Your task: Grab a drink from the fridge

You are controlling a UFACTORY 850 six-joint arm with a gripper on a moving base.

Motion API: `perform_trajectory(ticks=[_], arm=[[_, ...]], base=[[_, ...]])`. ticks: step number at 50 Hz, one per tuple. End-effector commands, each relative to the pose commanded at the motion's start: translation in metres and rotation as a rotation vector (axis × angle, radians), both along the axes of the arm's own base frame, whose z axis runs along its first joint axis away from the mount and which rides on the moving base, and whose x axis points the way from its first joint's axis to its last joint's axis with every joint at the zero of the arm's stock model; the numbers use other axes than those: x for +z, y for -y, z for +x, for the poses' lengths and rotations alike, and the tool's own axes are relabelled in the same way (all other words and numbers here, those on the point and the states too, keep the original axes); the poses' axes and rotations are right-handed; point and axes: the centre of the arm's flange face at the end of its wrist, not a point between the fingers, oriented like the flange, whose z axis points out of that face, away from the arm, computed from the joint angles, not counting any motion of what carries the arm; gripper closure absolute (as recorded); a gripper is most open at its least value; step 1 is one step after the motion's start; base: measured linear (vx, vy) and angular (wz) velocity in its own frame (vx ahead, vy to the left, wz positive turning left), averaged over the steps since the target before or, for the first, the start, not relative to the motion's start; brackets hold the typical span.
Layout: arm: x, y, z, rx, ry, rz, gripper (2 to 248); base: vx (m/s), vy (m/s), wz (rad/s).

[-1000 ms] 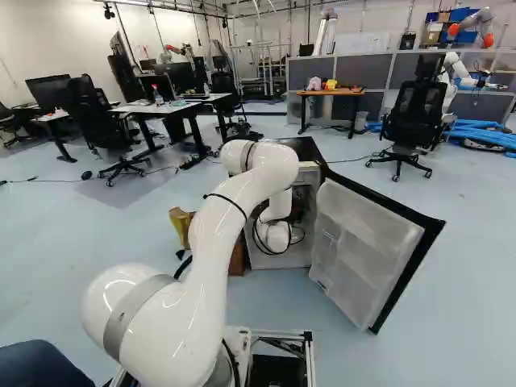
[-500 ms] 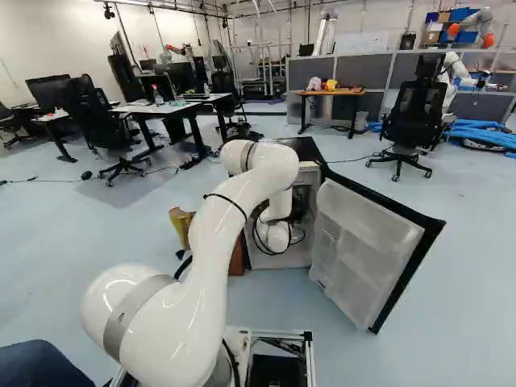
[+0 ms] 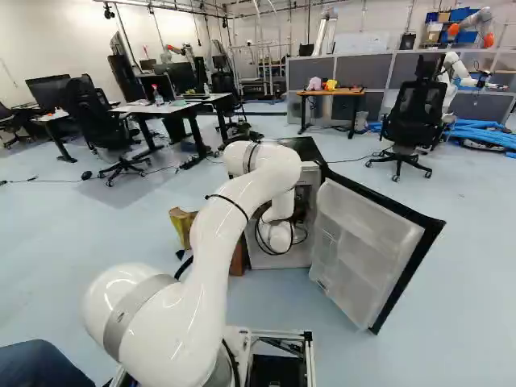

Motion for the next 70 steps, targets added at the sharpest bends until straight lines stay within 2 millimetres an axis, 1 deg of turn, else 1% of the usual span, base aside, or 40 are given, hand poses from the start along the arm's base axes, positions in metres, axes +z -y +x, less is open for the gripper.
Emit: perform_trajectory(ticks=[43,70], arm=[[-0.008,0.013,0.017,-0.009,0.036,-0.014,91],[-0.012,0.014,0.029,-0.004,0.056,-0.021,91]], base=[[0.000,0.000,0.000],[0.000,0.000,0.000]])
